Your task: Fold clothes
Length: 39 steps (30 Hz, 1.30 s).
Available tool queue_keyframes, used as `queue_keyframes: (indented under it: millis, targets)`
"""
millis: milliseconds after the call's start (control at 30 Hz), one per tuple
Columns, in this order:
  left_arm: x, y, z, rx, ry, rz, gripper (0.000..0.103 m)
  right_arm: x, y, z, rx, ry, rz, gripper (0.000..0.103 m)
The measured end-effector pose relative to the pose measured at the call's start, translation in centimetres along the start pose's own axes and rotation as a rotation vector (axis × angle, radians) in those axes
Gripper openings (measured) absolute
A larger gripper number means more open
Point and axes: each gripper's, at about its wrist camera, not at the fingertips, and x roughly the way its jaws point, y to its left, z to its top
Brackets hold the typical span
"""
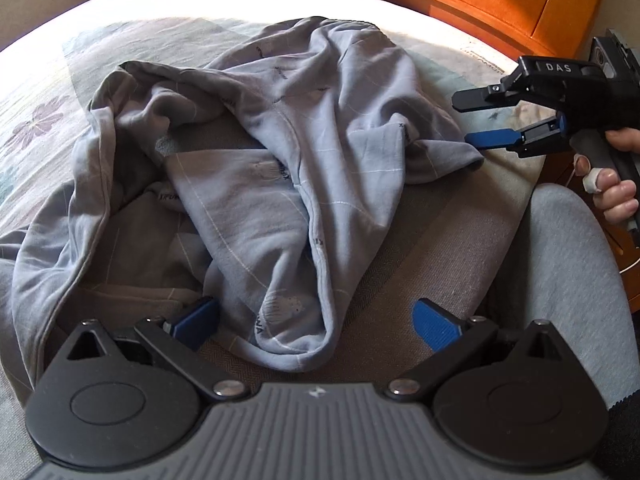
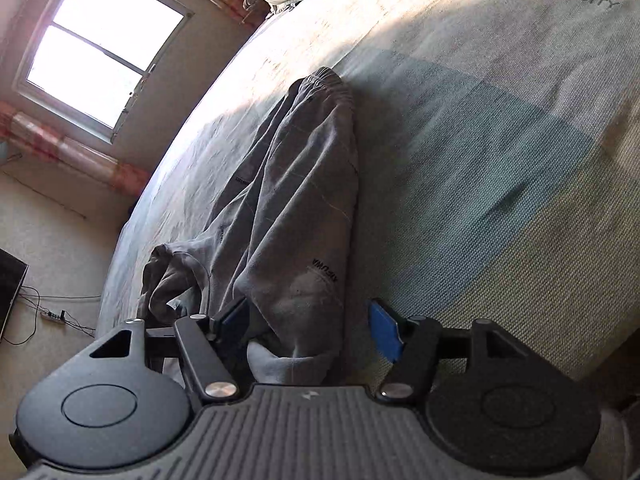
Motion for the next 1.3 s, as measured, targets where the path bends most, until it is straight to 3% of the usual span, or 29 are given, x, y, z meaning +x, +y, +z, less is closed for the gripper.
queue_keyframes:
  millis: [367,533,767,867,1000,1133,1300]
  targets:
    - [-2.0,-0.5,-0.1,0.054,-0.013,0.098,0.102,3.4,3.1,0.7,-0.057,0.066,0.093,0.073]
    - [-2.0,0.0,0.1,0.021,-0.023,0.102,0.102,6.0,6.5,2.7,-0.131,0.104,0.169,0.076]
    - [-2.5,0.8,-0.4,-0.014,-0.034,0.102,0.102,11.7,7.4,4.1,-0.113,0.194,0.176,0.076]
    - [-3.0,0.9,-0.5,-0.015,-0.049,0.099,0.102,9.8,7.5,4.2,-0.126,0.181,0.186,0.076]
    - [-3.3,0.6,-0.1,-0.003,-0.079,0.083,0.102,4.4,6.3,3.9,-0.117,0.100,0.221,0.076]
    - [-2.6,-0.5,1.6,0.049,-0.104,0.058,0.102,0.3,3.2,2.8,-0.091,0.033,0.134,0.077]
    - [-0.5,-2.0,4.9,0.118,-0.122,0.070,0.102,-1.1,-1.0,0.7,0.000,0.038,0.059,0.078]
